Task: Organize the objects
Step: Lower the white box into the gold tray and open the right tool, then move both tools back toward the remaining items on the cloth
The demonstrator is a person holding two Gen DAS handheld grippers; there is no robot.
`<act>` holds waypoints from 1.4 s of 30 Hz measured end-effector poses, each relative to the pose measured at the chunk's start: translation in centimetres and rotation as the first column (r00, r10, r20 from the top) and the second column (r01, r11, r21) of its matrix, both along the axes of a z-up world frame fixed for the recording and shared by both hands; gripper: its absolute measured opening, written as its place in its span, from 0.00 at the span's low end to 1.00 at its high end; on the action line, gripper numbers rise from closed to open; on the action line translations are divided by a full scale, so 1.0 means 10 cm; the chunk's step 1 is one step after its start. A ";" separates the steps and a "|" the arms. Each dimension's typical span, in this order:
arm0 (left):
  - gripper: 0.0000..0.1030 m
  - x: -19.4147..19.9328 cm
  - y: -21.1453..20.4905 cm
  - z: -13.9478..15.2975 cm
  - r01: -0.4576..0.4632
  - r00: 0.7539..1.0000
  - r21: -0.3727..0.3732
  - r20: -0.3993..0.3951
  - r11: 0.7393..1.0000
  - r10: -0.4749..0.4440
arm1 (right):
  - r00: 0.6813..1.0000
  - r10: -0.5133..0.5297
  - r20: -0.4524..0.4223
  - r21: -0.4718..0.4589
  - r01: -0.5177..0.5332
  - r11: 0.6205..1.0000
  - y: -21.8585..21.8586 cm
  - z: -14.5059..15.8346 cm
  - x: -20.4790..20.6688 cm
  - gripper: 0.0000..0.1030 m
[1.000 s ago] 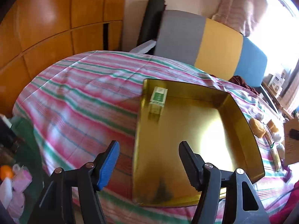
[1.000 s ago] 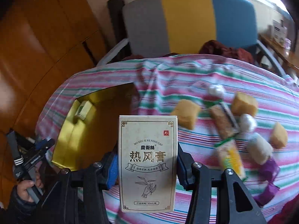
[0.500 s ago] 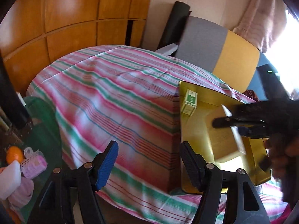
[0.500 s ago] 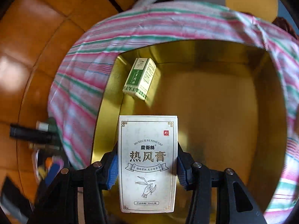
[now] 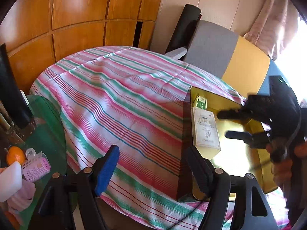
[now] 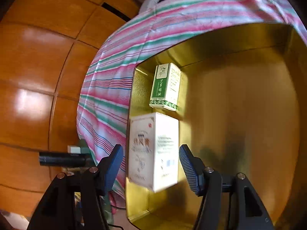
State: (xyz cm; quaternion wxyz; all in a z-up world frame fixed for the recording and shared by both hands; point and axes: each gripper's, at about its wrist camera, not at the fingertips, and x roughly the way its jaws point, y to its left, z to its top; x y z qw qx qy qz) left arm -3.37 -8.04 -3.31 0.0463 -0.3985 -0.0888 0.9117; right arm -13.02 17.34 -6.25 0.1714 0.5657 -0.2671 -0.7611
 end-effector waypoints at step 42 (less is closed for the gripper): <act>0.88 0.31 1.59 0.37 0.363 0.921 -0.165 -0.083 0.917 -0.380 | 0.908 -0.217 -0.357 0.535 0.390 0.750 2.43 0.57 1.87 0.81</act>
